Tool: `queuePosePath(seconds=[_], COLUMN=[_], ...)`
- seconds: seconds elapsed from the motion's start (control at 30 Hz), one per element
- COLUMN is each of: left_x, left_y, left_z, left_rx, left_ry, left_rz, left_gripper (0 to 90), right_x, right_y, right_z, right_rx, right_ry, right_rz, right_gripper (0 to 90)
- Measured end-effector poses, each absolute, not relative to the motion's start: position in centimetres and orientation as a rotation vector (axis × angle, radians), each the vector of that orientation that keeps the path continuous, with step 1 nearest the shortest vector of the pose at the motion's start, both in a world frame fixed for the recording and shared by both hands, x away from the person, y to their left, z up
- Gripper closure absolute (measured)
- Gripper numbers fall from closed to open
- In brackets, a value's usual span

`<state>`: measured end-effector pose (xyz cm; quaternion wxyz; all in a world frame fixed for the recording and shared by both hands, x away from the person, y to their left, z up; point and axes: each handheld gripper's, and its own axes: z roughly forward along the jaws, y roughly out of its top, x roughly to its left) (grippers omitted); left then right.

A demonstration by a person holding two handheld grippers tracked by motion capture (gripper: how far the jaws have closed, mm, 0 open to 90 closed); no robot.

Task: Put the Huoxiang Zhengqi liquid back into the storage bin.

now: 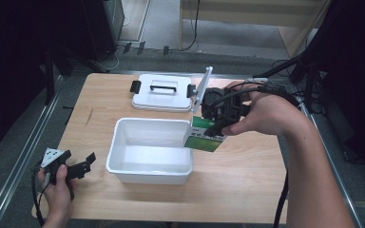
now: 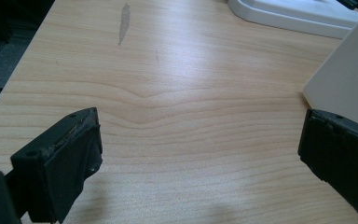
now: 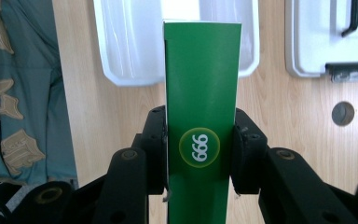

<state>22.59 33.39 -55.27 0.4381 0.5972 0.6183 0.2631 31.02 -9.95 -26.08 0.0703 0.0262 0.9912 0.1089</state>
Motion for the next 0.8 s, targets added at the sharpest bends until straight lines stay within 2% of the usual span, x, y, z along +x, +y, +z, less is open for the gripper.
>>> queuePosePath(seconds=[0.53, 0.8], left_x=[22.6, 22.6], left_y=[33.4, 33.4], left_z=[-55.3, -55.3], left_rx=[1.477, 1.477], left_ry=[1.538, 1.534], left_rz=[0.650, 0.649], left_gripper=[0.4, 0.3], right_x=[31.3, 31.6], right_y=[-4.0, -2.8], right_z=[-25.3, -26.0], right_rx=[-0.030, -0.062], right_ry=[3.008, 3.018], right_rz=[0.342, 0.342], right_gripper=[64.7, 64.7])
